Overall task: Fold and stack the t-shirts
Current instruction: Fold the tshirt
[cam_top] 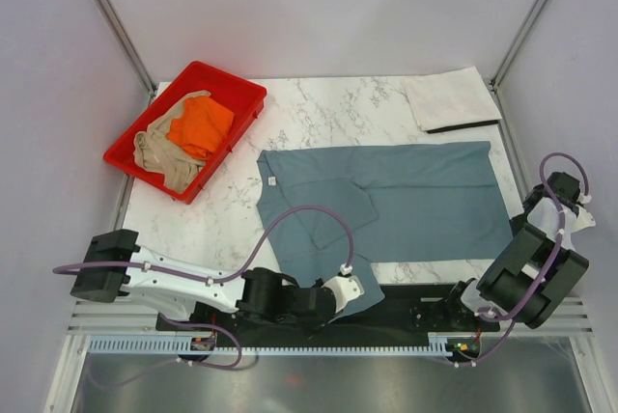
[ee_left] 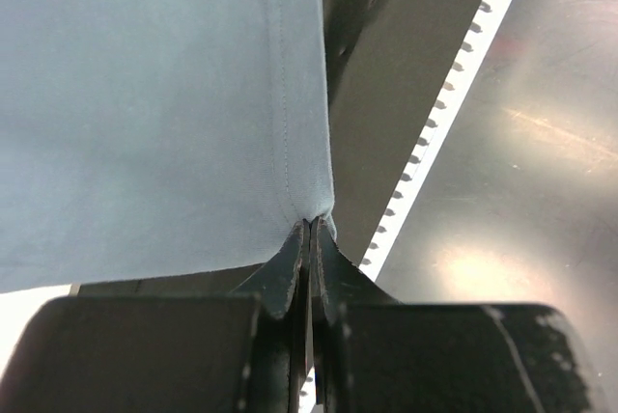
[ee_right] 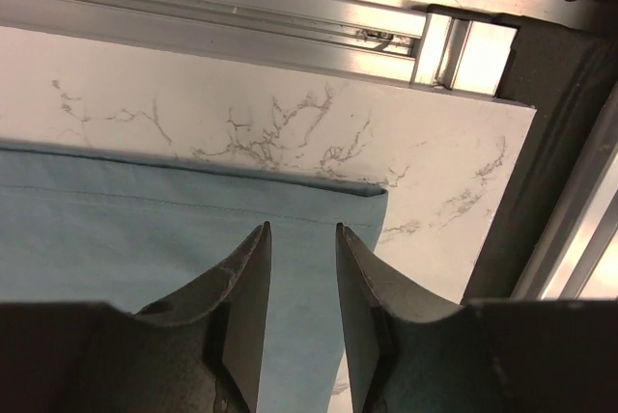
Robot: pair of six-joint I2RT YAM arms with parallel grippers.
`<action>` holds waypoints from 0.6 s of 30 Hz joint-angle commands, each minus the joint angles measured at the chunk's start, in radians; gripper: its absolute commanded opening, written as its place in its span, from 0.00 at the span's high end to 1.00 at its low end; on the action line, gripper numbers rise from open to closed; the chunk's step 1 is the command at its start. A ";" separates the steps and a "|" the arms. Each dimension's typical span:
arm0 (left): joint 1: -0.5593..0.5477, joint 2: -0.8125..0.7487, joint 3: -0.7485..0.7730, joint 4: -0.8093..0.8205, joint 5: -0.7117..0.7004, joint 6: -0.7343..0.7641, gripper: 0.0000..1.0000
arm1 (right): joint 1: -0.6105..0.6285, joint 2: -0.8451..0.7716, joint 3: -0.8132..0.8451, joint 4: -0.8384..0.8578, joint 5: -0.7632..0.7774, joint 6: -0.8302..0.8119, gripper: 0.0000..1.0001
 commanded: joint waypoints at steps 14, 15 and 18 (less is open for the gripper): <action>0.016 -0.081 0.038 -0.066 -0.050 -0.018 0.98 | -0.024 -0.081 -0.121 0.077 0.094 0.028 0.51; 0.016 -0.079 0.041 -0.069 -0.048 -0.016 0.98 | -0.024 -0.092 -0.121 0.072 0.100 0.032 0.50; 0.016 -0.088 0.040 -0.071 -0.051 -0.024 0.98 | -0.024 -0.113 -0.141 0.089 0.108 0.042 0.51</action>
